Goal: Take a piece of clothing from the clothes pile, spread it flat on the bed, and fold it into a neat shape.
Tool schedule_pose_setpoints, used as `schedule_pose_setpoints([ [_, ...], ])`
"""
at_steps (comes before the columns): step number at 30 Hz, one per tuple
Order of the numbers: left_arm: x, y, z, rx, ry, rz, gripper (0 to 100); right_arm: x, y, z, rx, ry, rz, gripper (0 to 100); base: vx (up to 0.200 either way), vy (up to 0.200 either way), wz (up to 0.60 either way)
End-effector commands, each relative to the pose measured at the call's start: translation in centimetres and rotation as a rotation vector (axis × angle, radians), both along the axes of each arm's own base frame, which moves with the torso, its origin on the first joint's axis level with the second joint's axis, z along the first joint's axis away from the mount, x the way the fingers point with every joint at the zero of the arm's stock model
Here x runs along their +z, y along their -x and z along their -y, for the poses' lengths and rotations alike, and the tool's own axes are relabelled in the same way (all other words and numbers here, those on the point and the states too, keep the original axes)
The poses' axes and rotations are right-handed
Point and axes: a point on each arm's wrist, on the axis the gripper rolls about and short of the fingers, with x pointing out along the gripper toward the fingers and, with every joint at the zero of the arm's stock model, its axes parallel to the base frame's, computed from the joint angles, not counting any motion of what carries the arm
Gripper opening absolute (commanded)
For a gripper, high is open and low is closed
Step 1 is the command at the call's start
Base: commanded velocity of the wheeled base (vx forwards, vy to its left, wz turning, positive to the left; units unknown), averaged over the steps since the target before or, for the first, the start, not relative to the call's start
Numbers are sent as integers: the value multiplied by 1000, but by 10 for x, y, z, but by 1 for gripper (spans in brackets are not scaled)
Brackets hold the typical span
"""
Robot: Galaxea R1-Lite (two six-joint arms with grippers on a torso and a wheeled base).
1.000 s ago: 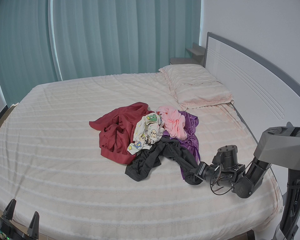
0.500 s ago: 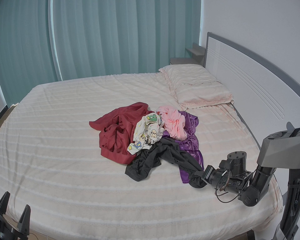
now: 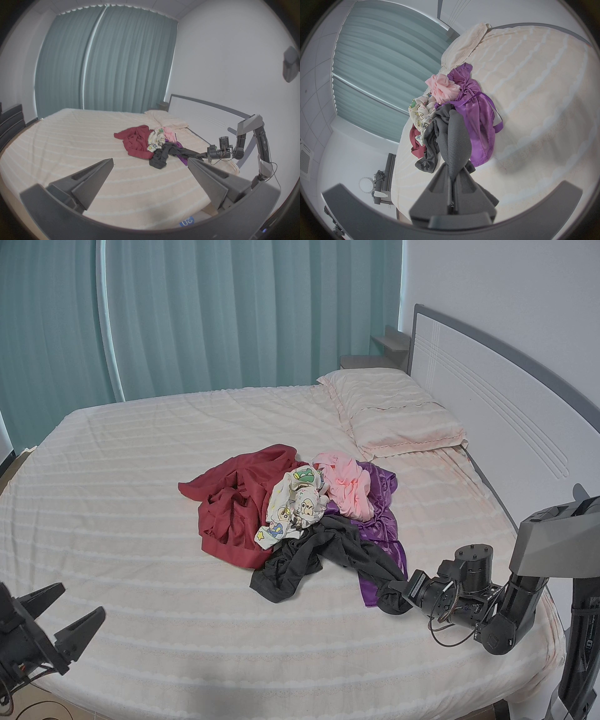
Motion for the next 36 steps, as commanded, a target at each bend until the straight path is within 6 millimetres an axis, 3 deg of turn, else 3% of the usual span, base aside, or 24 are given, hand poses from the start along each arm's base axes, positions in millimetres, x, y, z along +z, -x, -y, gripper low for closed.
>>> schedule_pose_setpoints([
  [1,-53,-121,58,-197,-53,-386,100,-14,4,12,-27,-15,-3,0,0,0,0],
  [2,-53,-121,58,-197,-53,-386,100,-14,4,12,-27,-15,-3,0,0,0,0],
  [3,-67,-141,70,-191,-48,-437,100,-13,4,12,-27,-23,17,0,0,0,0],
  [6,-85,-165,88,-147,-24,-480,100,-11,9,10,-16,-24,21,0,0,0,0],
  [10,-105,-179,105,-106,2,-525,100,-10,12,8,-7,-25,21,0,0,0,0],
  [11,-119,-183,113,-95,-13,-545,100,-10,13,8,-6,-25,24,0,0,0,0],
  [14,-127,-188,124,-97,-17,-539,100,-9,14,9,-6,-29,34,0,0,0,0],
  [18,-147,-209,143,-38,7,-558,100,-9,15,8,-3,-32,43,0,0,0,0],
  [23,-158,-234,162,29,92,-553,100,-9,19,10,-4,-22,31,0,0,0,0],
  [36,-202,-293,194,111,88,-473,100,-10,23,12,-11,-13,20,0,0,0,0],
])
